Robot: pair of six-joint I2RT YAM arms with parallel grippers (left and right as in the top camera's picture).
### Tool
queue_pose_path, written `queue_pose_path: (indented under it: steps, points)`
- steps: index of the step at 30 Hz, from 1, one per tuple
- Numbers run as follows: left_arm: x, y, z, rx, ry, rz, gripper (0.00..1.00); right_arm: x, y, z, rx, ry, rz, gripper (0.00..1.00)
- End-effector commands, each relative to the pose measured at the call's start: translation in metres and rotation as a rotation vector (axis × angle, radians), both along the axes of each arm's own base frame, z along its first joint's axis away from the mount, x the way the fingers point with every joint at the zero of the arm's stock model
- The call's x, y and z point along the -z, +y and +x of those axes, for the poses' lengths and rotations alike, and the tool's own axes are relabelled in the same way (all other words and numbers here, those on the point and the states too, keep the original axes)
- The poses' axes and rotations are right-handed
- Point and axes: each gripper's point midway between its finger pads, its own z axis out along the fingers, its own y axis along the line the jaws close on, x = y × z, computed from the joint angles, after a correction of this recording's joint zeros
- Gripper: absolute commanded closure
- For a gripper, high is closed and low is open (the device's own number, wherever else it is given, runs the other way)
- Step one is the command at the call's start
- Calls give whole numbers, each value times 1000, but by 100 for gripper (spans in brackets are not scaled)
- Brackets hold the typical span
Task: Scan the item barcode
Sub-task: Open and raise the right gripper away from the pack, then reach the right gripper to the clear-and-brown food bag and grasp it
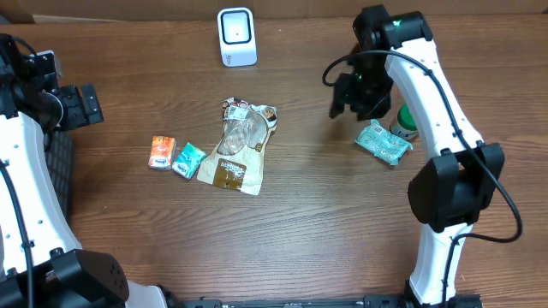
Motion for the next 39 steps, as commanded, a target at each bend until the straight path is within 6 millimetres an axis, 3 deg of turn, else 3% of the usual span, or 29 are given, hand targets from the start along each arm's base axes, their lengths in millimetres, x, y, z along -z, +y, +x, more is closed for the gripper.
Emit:
queue_pose_path:
  steps: [1,3,5,7,10,14,16,21,25,28,33,37,39]
  points:
    - [1,2,0,6,2,6,1,-80,29,-18,-144,-177,236,42]
    - [1,2,0,6,2,6,0,-98,28,-25,-148,-220,243,42]
    - [1,2,0,7,2,6,0,-134,22,-42,-154,-313,247,41]
    - [1,2,0,6,2,6,1,-153,20,-53,-153,-362,255,39]
    - [1,2,0,6,2,6,0,-153,21,-54,-131,-352,263,38]
    - [1,2,0,6,2,6,0,-111,40,-41,-97,-298,279,38]
    - [1,2,0,6,2,6,0,-77,56,-33,-81,-279,289,37]
    - [1,2,0,6,2,6,0,6,87,-15,-40,-303,332,20]
    - [1,2,0,6,2,6,0,50,112,-5,-56,-292,458,19]
    - [1,2,0,6,2,6,0,73,133,-3,-89,-233,577,19]
    - [1,2,0,6,3,6,0,115,154,-12,-75,-133,591,19]
    - [1,2,0,6,2,6,1,128,170,-12,-53,-127,587,23]
    - [1,2,0,6,2,6,0,140,174,-9,-2,-128,534,29]
